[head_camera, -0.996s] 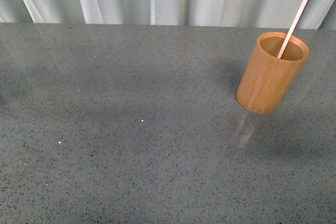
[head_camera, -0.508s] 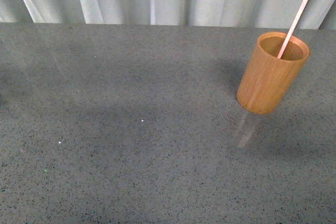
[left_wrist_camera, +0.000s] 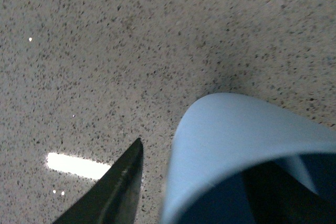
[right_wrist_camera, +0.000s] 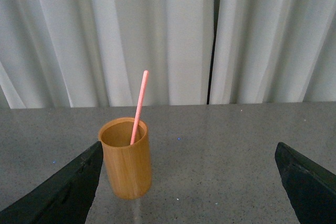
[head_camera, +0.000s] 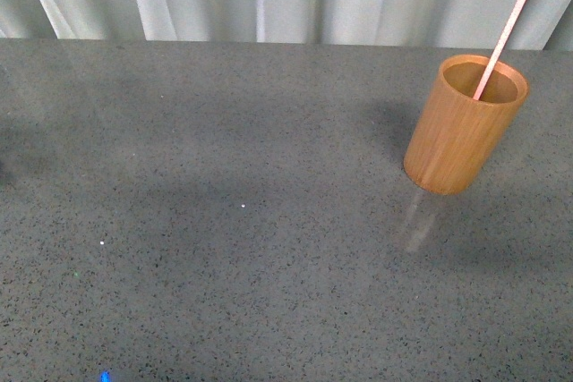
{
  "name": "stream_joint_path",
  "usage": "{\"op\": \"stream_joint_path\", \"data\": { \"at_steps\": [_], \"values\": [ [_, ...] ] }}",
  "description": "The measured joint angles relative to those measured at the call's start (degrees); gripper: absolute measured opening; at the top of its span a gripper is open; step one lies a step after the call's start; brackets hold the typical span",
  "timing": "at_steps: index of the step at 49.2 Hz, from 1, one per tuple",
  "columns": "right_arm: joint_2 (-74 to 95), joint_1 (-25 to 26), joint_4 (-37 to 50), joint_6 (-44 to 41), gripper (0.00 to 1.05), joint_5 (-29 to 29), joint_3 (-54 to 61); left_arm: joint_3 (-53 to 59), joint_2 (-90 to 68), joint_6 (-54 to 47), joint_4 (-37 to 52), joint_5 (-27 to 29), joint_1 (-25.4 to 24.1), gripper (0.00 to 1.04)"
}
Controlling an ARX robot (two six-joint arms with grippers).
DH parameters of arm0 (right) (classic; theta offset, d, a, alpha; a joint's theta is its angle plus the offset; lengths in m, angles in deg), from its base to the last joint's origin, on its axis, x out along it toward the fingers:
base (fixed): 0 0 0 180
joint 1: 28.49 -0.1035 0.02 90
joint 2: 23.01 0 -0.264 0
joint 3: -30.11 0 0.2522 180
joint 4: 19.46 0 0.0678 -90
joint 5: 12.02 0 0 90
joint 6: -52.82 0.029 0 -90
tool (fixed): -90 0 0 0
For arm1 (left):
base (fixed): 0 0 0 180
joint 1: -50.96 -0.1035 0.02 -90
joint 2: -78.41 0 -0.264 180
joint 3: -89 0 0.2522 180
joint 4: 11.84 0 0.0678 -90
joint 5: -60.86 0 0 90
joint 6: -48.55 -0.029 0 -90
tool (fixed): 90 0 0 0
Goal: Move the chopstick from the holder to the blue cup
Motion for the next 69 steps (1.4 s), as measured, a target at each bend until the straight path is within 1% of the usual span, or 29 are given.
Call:
{"op": "stream_joint_path", "data": {
  "at_steps": [1,3,6,7,10,11,14,24,28,33,36,39,47,53,60,69],
  "values": [
    [0.00,0.00,0.00,0.00,0.95,-0.02,0.00,-0.35,0.00,-0.57,-0.24,-0.33,0.17,0.49],
    [0.00,0.00,0.00,0.00,0.95,0.00,0.00,-0.66,0.07,-1.03,-0.63,-0.55,0.42,0.43],
    [0.00,0.00,0.00,0.00,0.95,0.00,0.00,-0.79,0.46,-2.25,-1.11,-0.63,0.92,0.33],
    [0.00,0.00,0.00,0.00,0.95,0.00,0.00,-0.79,0.70,-2.69,-1.46,-0.90,1.16,0.27],
    [0.00,0.00,0.00,0.00,0.95,0.00,0.00,-0.76,1.36,-4.11,-2.12,-1.14,1.66,0.17],
    [0.00,0.00,0.00,0.00,0.95,0.00,0.00,-0.70,1.79,-4.87,-2.36,-1.11,1.88,0.11],
    [0.00,0.00,0.00,0.00,0.95,0.00,0.00,-0.26,2.58,-5.79,-2.58,-1.18,2.27,0.03],
    [0.00,0.00,0.00,0.00,0.95,-0.02,0.00,1.33,5.42,-8.04,-3.48,-1.51,3.80,0.03],
    [0.00,0.00,0.00,0.00,0.95,-0.02,0.00,2.75,7.87,-9.14,-4.70,-2.12,5.40,0.03],
    [0.00,0.00,0.00,0.00,0.95,0.00,0.00,4.96,13.40,-9.99,-7.58,-5.07,10.67,0.03],
    [0.00,0.00,0.00,0.00,0.95,0.00,0.00,5.22,15.50,-9.97,-8.46,-5.86,13.42,0.03],
    [0.00,0.00,0.00,0.00,0.95,0.00,0.00,5.18,17.68,-9.81,-9.29,-6.40,17.31,0.03],
    [0.00,0.00,0.00,0.00,0.95,0.00,0.00,3.87,19.17,-8.15,-10.10,-6.36,26.77,0.03],
    [0.00,0.00,0.00,0.00,0.95,0.00,0.00,2.82,17.31,-6.67,-10.01,-5.03,32.72,0.03],
    [0.00,0.00,0.00,0.00,0.95,0.00,0.00,2.29,14.10,-5.53,-9.60,-3.30,37.40,0.03],
    [0.00,0.00,0.00,0.00,0.95,0.00,0.00,2.25,10.10,-5.20,-9.20,-1.18,41.24,0.03]
  ]
}}
